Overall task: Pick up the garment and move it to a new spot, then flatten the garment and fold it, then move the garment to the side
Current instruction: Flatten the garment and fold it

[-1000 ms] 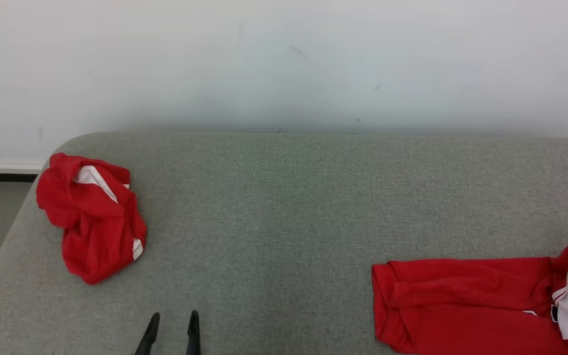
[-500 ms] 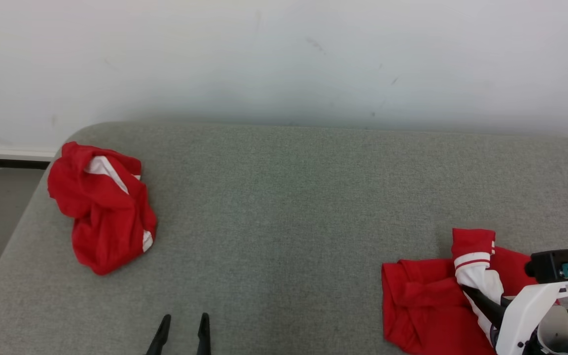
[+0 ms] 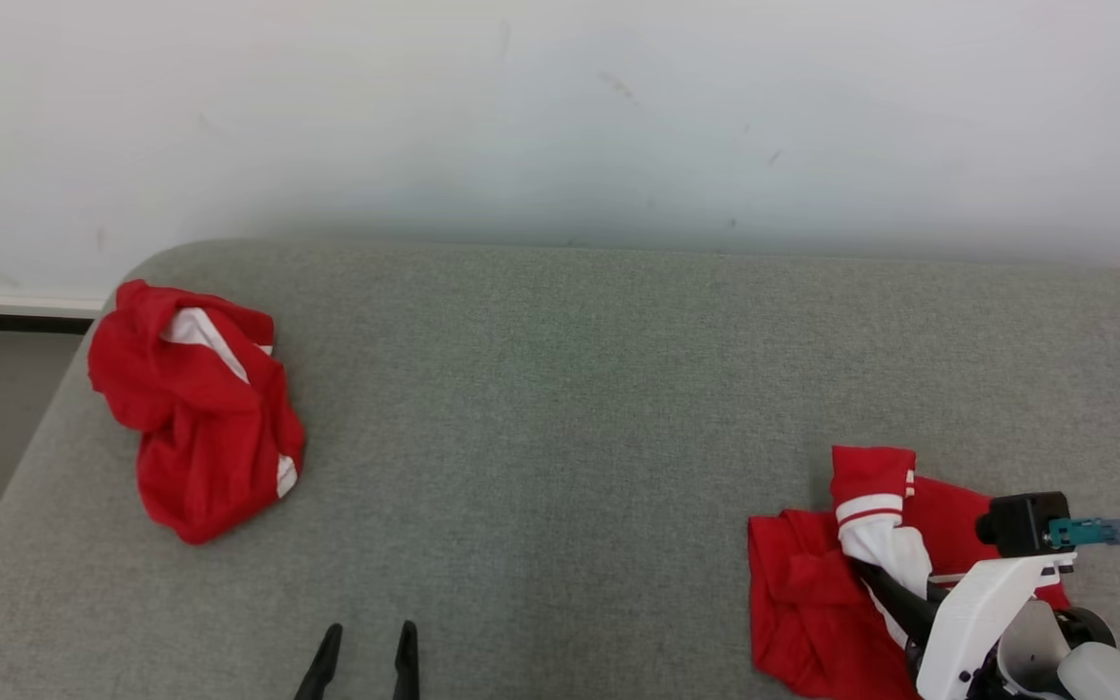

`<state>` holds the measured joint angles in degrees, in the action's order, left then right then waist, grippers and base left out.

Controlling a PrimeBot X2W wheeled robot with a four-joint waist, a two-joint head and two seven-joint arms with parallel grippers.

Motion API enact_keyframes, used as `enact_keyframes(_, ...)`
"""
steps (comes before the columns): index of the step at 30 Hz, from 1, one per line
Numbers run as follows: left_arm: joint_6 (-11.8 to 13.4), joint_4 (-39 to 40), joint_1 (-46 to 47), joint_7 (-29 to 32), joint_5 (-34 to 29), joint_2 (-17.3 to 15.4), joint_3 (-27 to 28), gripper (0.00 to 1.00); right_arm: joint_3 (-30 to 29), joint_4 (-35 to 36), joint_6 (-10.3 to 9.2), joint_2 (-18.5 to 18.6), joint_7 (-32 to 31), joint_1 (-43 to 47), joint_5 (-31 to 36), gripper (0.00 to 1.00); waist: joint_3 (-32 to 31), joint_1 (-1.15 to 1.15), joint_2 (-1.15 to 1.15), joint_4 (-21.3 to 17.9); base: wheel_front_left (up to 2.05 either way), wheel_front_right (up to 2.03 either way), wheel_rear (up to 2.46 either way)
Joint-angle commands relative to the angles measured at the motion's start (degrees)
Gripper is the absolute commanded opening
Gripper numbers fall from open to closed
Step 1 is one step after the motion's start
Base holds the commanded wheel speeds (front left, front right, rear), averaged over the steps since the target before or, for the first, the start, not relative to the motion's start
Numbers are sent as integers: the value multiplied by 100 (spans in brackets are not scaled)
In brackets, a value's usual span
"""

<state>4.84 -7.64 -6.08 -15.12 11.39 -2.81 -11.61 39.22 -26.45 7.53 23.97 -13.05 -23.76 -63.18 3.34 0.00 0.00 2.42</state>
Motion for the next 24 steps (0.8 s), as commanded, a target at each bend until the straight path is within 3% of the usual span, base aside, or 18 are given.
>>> enact_keyframes(1, 10, -24, 52, -1, -6, -19, 13, 100, 1, 29, -10, 6, 3, 55, 29, 22, -3, 0, 0, -8, 0, 0, 0)
enact_keyframes(3, 17, -26, 53, -1, -3, -19, 30, 100, 14, 108, -10, -24, -39, 88, 35, 26, -13, 0, 0, -25, 0, 0, 0)
enact_keyframes(5, 14, -34, 33, 0, 3, -19, 44, 100, 24, 191, -10, -53, -65, 129, 24, 49, -27, 0, 0, -48, 0, 0, 0)
enact_keyframes(6, 8, -41, 21, 0, -1, -19, 54, 100, 25, 235, -10, -71, -72, 147, 12, 100, -36, 0, 0, -60, 0, 0, 0)
enact_keyframes(16, -44, -77, -76, -1, -38, -19, 141, 100, -12, 870, -10, -117, 74, 367, -72, 100, -186, 0, 0, -198, 0, 0, 0)
enact_keyframes(24, -41, -35, -194, -1, -24, -18, 261, 100, -446, 1751, -11, 164, 486, 813, -15, 100, -325, 0, 0, -361, 0, 0, 0)
